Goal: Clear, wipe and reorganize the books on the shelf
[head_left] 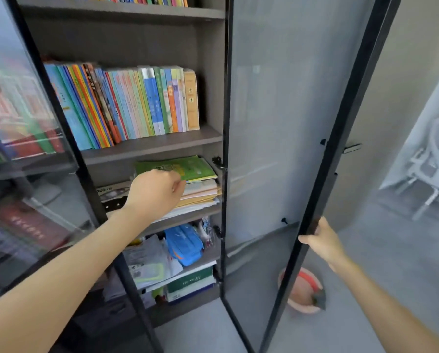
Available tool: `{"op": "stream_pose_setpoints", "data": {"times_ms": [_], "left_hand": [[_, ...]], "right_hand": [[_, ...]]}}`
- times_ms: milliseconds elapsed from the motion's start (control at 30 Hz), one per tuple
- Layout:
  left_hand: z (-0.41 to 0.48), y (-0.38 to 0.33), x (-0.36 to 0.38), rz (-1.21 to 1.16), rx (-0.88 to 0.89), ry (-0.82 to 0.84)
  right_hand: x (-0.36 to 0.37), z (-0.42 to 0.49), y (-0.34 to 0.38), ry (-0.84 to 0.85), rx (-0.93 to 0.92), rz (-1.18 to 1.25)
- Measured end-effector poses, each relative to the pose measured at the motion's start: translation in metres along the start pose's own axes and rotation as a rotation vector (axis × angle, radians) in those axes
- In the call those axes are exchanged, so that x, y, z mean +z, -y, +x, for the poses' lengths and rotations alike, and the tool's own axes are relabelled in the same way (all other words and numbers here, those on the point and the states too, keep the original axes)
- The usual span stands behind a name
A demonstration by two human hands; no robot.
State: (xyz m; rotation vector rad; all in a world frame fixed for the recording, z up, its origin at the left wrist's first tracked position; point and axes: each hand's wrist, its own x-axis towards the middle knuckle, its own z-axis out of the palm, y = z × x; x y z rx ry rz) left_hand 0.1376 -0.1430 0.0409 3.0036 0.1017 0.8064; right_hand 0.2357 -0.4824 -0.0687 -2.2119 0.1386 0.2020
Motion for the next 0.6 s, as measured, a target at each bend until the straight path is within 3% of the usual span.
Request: {"op": "stream_pose_setpoints", "data": {"times_ms": [167, 300, 400, 600], "left_hand": [[-0.030, 0.035, 0.006, 0.031, -0.146, 0.051], [-0.052, 0.066, 0.006, 0.010, -0.254, 0.062], [-0.065, 0.094, 0.000, 0.007, -0.312, -0.011], [-0.093, 0.129, -0.032, 0.077, -0.467, 0.027]], "right_hand": [[0.038, -0.038, 0.009, 0.031, -0.082, -0.198], [0.088, -0.069, 0.030, 0.193, -0.228, -0.355], [0.135, -0.078, 0.059, 0.308, -0.389, -0.445], [0.228, -0.081, 0.133, 0.367, -0.560, -0.717]]}}
